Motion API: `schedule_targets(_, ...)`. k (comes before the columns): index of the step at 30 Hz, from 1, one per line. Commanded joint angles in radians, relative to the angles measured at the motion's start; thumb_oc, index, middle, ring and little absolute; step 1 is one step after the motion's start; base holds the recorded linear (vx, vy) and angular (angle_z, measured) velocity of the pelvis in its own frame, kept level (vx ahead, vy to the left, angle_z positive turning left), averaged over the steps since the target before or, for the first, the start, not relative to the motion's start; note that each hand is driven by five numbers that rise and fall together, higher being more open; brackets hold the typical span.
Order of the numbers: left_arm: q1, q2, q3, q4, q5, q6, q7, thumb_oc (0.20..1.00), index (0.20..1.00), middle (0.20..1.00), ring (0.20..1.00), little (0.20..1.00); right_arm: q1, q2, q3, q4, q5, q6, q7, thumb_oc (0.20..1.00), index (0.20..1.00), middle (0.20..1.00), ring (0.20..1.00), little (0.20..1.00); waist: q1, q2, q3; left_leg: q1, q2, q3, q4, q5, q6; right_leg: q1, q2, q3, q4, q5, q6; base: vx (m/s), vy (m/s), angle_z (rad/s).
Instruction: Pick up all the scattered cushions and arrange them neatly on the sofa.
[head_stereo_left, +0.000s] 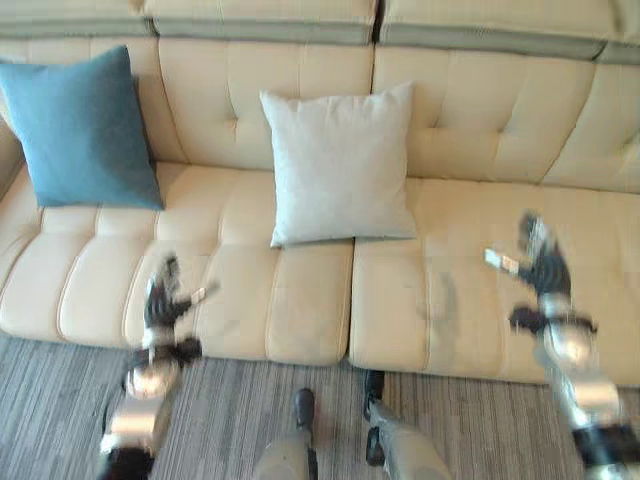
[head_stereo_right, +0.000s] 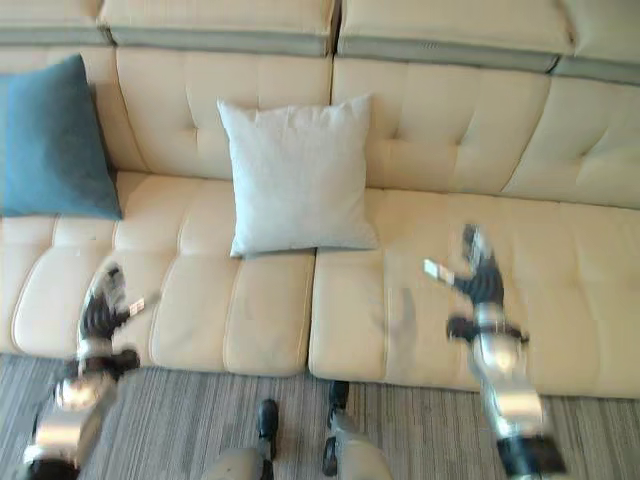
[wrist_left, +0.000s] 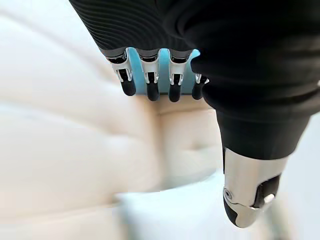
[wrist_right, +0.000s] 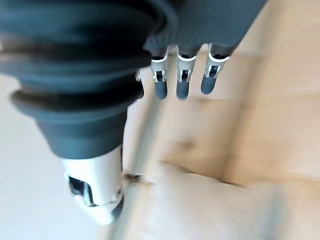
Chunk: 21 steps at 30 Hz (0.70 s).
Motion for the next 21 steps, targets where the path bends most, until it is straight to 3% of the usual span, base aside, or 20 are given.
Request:
schedule_targets(1,-0.025,0.04,0.018,0.034,0.046,-0.002,-0.07,1.0,1.0,1.0,1.0,1.0,-0.024,0.002,-0.001,0.05,-0.004,-0.008,0.085,1.0,1.0,1.0,1.0,1.0,-0.009,-0.013,-0.06,0.026,-0.001,0.012,0.001,-0.069,-0.026,0.111,-0.057,0.015,0.039,-0.158,0.116,-0.04,0.087,-0.18)
schedule_targets(3,0.07,-0.013,0.028,0.054,0.032,0.019,-0.111,1.0,1.0,1.0,1.0,1.0,0.069,0.047,0.002,0.137,-0.035,0.023,0.117,1.0,1.0,1.0,1.0,1.0,-0.019,-0.02,-0.064,0.043,-0.005,0.022,0.019,-0.085,-0.018,0.116,-0.06,0.032,0.044,-0.149,0.123,-0.12,0.126,-0.28)
schedule_targets(6,0.107,-0.022,0.023,0.096,0.041,0.033,-0.132,1.0,1.0,1.0,1.0,1.0,0.104,0.066,0.011,0.193,-0.055,0.039,0.129,1.0,1.0,1.0,1.0,1.0,-0.021,-0.028,-0.063,0.05,-0.005,0.047,0.02,-0.089,-0.011,0.106,-0.06,0.051,0.038,-0.126,0.131,-0.19,0.083,-0.38)
schedule_targets(8,0.084,0.001,0.013,0.134,0.074,0.042,-0.126,1.0,1.0,1.0,1.0,1.0,0.076,0.083,0.049,0.25,-0.087,0.044,0.12,1.0,1.0,1.0,1.0,1.0,-0.031,-0.043,-0.031,0.029,-0.009,0.072,0.009,-0.072,-0.001,0.033,-0.062,0.089,0.063,-0.052,0.172,-0.52,0.019,-0.45)
schedule_targets(10,0.042,0.03,-0.009,0.151,0.086,0.03,-0.111,1.0,1.0,1.0,1.0,1.0,0.043,0.091,0.08,0.277,-0.093,0.034,0.098,1.0,1.0,1.0,1.0,1.0,-0.024,-0.035,0.008,-0.024,0.022,0.09,0.027,-0.041,0.005,0.0,-0.048,0.102,0.185,-0.119,0.166,-0.52,-0.018,-0.58)
schedule_targets(11,0.041,0.031,-0.009,0.152,0.086,0.03,-0.111,1.0,1.0,1.0,1.0,1.0,0.042,0.091,0.08,0.278,-0.093,0.033,0.098,1.0,1.0,1.0,1.0,1.0,-0.023,-0.036,0.006,-0.029,0.021,0.091,0.028,-0.039,0.005,-0.005,-0.049,0.103,0.186,-0.117,0.165,-0.27,0.005,-0.46)
schedule_targets(13,0.027,0.042,-0.03,0.159,0.093,0.024,-0.109,1.0,1.0,1.0,1.0,1.0,0.04,0.086,0.096,0.303,-0.098,0.024,0.089,1.0,1.0,1.0,1.0,1.0,-0.006,-0.011,0.002,-0.053,0.045,0.091,0.02,0.002,0.005,0.043,-0.039,0.096,0.349,-0.217,0.136,-0.34,-0.022,-0.3)
schedule_targets(15,0.027,0.042,-0.036,0.162,0.087,0.025,-0.101,1.0,1.0,1.0,1.0,1.0,0.042,0.083,0.093,0.308,-0.111,0.025,0.081,1.0,1.0,1.0,1.0,1.0,0.011,-0.011,-0.021,-0.076,0.046,0.083,0.009,0.029,-0.003,0.101,-0.035,0.102,0.385,-0.226,0.134,-0.29,-0.123,0.0)
schedule_targets(18,0.0,0.032,-0.063,0.161,0.091,0.018,-0.09,1.0,1.0,1.0,1.0,1.0,0.034,0.078,0.099,0.301,-0.105,0.025,0.069,1.0,1.0,1.0,1.0,1.0,0.033,-0.022,-0.04,-0.134,0.049,0.076,0.007,0.077,-0.028,0.19,-0.003,0.101,0.209,-0.325,0.088,-0.21,-0.18,0.01)
schedule_targets(19,0.0,0.032,-0.063,0.161,0.091,0.018,-0.09,1.0,1.0,1.0,1.0,1.0,0.034,0.078,0.098,0.302,-0.105,0.025,0.069,1.0,1.0,1.0,1.0,1.0,0.031,-0.022,-0.039,-0.134,0.048,0.073,0.007,0.077,-0.028,0.195,-0.003,0.098,0.203,-0.322,0.087,-0.17,-0.177,0.15)
schedule_targets(21,-0.021,0.024,-0.076,0.16,0.094,0.019,-0.086,1.0,1.0,1.0,1.0,1.0,0.023,0.059,0.102,0.296,-0.112,0.023,0.054,1.0,1.0,1.0,1.0,1.0,0.027,-0.013,-0.033,-0.188,0.062,0.073,0.021,0.122,-0.063,0.196,0.03,0.113,0.12,-0.316,0.058,-0.27,-0.161,0.36)
